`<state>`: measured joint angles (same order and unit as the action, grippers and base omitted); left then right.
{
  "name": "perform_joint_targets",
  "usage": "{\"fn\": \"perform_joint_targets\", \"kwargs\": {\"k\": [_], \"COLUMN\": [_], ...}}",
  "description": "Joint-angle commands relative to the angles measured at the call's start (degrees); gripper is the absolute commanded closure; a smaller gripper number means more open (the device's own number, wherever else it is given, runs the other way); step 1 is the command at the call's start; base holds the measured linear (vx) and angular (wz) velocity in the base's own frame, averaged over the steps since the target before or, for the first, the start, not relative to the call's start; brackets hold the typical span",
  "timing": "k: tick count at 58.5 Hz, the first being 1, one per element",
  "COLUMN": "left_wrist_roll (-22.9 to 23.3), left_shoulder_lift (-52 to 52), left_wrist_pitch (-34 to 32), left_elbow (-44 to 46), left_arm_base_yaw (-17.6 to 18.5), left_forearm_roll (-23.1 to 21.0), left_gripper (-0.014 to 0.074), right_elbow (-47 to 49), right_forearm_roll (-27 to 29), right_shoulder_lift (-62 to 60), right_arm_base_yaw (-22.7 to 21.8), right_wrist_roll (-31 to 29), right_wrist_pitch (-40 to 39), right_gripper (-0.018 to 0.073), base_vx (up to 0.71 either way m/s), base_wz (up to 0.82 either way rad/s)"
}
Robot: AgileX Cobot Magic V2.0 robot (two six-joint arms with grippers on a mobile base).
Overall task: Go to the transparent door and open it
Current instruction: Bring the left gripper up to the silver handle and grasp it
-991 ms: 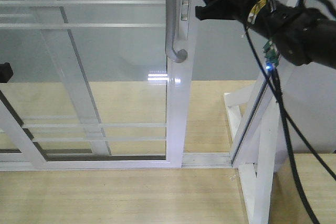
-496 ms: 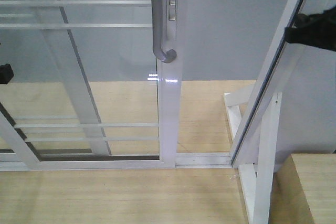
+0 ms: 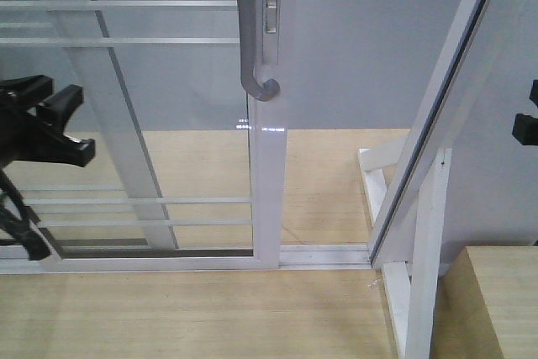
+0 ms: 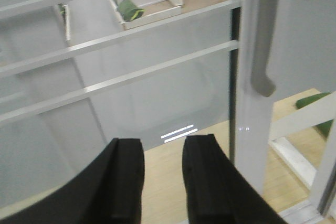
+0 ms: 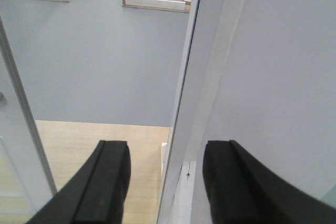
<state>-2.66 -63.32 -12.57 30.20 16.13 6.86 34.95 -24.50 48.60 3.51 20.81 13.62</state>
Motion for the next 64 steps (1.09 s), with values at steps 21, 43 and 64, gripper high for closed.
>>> {"fn": "perform_joint_targets", "kwargs": {"k": [21, 43, 64], "left_wrist_roll": [3.64, 2.66, -2.88], "left_shoulder_lift": [-23.74, -38.95, -47.97], "left_wrist_pitch": [-24.13, -25.08, -21.92], "left_elbow": [16.36, 34.67, 49.50], "left_arm_base_yaw": [11.65, 12.48, 12.48], "left_forearm_roll": [0.00, 0.33, -4.88], "left_gripper": [0.0087, 0.0090, 0.0090], "right_elbow": [1.74, 1.74, 1.74], "right_forearm_roll": [-0.36, -0.41, -0.57], "right_shoulder_lift": [-0.35, -0.35, -0.35], "right_arm_base_yaw": [-0.37, -0.37, -0.37], "right_wrist_roll": [1.52, 2.37, 2.37], "right_wrist_pitch": [-3.90, -3.90, -3.84], "right_gripper": [0.0153, 0.0153, 0.0153], "base_vx": [0.00, 0.00, 0.00], "base_wz": [0.00, 0.00, 0.00]}}
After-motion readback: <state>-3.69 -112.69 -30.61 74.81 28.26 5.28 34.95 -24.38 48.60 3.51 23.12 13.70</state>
